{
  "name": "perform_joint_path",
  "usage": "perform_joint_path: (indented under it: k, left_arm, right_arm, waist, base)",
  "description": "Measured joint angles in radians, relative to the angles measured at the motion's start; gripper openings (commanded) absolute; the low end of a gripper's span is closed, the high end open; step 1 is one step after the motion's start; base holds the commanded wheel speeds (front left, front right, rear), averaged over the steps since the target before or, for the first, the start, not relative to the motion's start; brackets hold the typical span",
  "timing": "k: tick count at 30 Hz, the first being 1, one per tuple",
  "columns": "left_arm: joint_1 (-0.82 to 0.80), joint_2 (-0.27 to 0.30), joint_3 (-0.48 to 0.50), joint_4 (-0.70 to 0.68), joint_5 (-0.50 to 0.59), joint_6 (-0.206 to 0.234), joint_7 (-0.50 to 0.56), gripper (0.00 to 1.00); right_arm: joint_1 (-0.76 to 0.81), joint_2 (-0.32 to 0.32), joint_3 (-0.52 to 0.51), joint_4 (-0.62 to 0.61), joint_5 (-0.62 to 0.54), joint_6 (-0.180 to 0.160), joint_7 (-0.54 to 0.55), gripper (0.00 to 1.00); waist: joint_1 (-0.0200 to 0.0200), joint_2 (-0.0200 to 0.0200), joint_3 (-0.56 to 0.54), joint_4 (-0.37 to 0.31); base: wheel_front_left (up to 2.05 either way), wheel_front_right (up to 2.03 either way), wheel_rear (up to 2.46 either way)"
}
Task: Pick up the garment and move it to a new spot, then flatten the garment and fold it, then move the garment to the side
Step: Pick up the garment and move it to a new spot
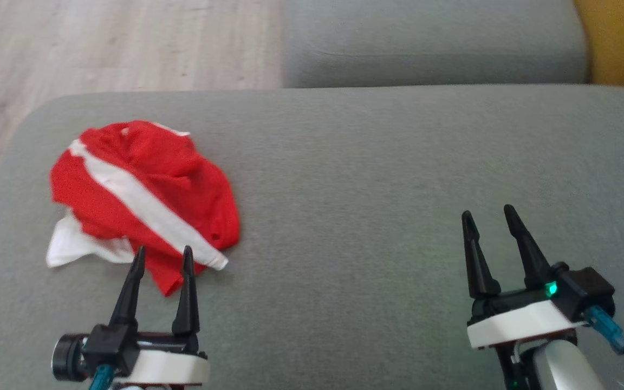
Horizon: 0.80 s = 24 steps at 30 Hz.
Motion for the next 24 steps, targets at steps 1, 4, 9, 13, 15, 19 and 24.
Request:
perform_joint_path:
  k: [1,4,9,13,15,19,24]
  left_arm:
    - [0.004,0.0,0.003,0.0,0.0,0.001,0.0,1.0]
    - [0.017,-0.001,0.018,0.0,0.0,0.003,0.0,1.0]
    - [0.039,0.0,0.045,0.002,0.001,-0.005,0.0,1.0]
    - [0.058,0.0,0.065,0.002,0.01,-0.006,0.0,1.0]
    - [0.064,0.0,0.067,0.002,0.01,-0.006,0.0,1.0]
    - [0.064,0.0,0.074,-0.009,0.009,-0.004,0.0,1.0]
    - [0.065,0.0,0.091,-0.017,0.009,0.001,0.0,1.0]
  right_arm:
    - [0.001,0.0,0.003,0.001,0.008,0.0,0.0,1.0]
    - [0.013,0.0,0.016,0.001,0.011,0.0,0.0,1.0]
    - [0.038,0.0,0.048,0.008,0.029,0.0,0.0,1.0]
    - [0.038,0.0,0.069,0.008,0.043,0.0,0.0,1.0]
    - [0.038,0.0,0.077,0.008,0.05,0.0,0.0,1.0]
    - [0.04,0.0,0.103,0.01,0.06,0.0,0.0,1.0]
    - [0.05,0.0,0.122,0.015,0.07,0.0,0.0,1.0]
  waist:
    - [0.0,0.0,-0.003,0.012]
    - [0.0,0.0,-0.014,0.053]
    - [0.0,0.0,-0.031,0.122]
    - [0.0,0.0,-0.044,0.169]
    - [-0.0001,0.0,-0.049,0.188]
    - [0.0,0.0,-0.059,0.219]
    - [-0.0001,0.0,-0.066,0.237]
  base:
    - [0.0,0.0,0.0]
    - [0.0,0.0,0.0]
    - [0.0,0.0,0.0]
    - [0.0,0.0,0.0]
    - [0.0,0.0,0.0]
    - [0.0,0.0,0.0]
    - [0.0,0.0,0.0]
